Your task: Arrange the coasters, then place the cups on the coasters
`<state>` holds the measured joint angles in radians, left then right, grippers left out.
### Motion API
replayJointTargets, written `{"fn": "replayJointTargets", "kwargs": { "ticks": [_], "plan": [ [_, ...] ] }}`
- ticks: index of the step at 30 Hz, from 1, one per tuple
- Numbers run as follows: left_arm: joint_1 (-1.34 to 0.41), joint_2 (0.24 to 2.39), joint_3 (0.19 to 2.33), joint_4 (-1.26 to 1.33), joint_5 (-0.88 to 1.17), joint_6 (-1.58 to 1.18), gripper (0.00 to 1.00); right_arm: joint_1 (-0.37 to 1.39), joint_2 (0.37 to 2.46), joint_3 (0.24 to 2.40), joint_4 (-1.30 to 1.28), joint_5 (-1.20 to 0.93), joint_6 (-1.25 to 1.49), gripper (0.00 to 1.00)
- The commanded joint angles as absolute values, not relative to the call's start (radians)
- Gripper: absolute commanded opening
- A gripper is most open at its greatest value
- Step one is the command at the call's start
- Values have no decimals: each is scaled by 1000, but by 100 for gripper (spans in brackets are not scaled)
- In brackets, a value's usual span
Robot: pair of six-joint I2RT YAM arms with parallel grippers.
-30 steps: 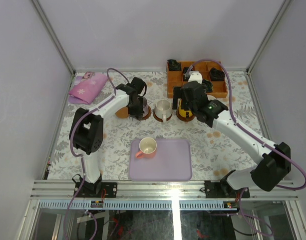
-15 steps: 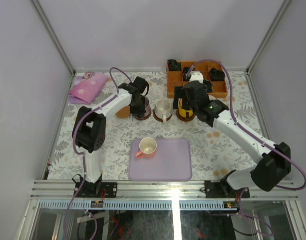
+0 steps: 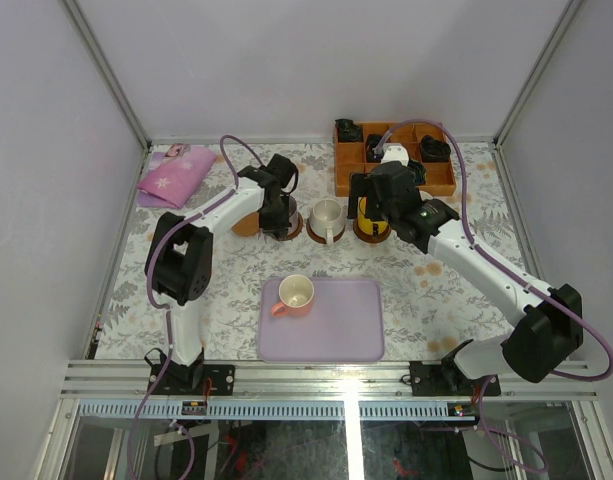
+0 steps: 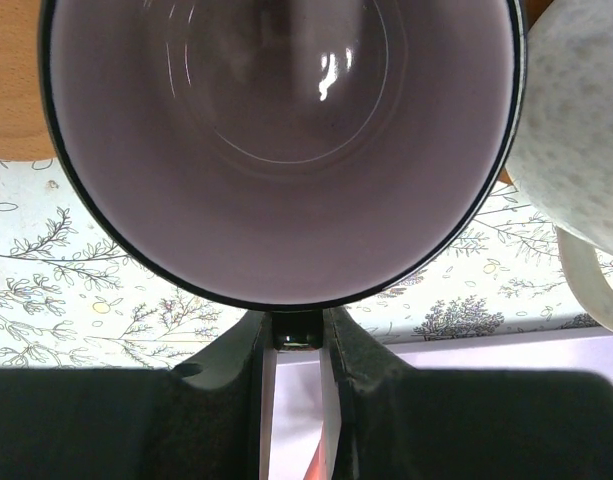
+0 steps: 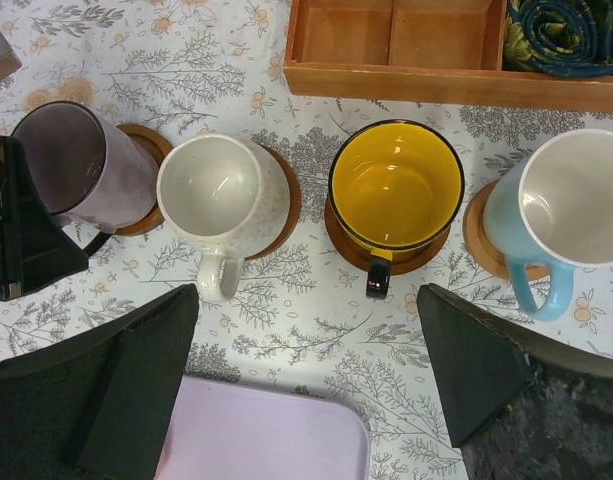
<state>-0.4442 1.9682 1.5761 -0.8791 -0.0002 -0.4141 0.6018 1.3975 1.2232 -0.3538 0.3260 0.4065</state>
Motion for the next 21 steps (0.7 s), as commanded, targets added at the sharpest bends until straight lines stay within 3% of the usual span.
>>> {"fn": "replayJointTargets", "kwargs": {
  "ticks": [1,5,8,21],
  "plan": [
    [-450,1977,1628,-861,-9,-398,4,595,1374,1223,-320,309,422,99],
    [-450,1976,1627,-869,-5,-386,26,595,1374,1223,-322,308,423,99],
    [-450,1972,1619,-870,-8,-385,37,595,1374,1223,-321,307,425,98],
    [-451,1927,1563,-891,-34,-386,40,594,1382,1222,-315,289,431,99]
  ]
}}
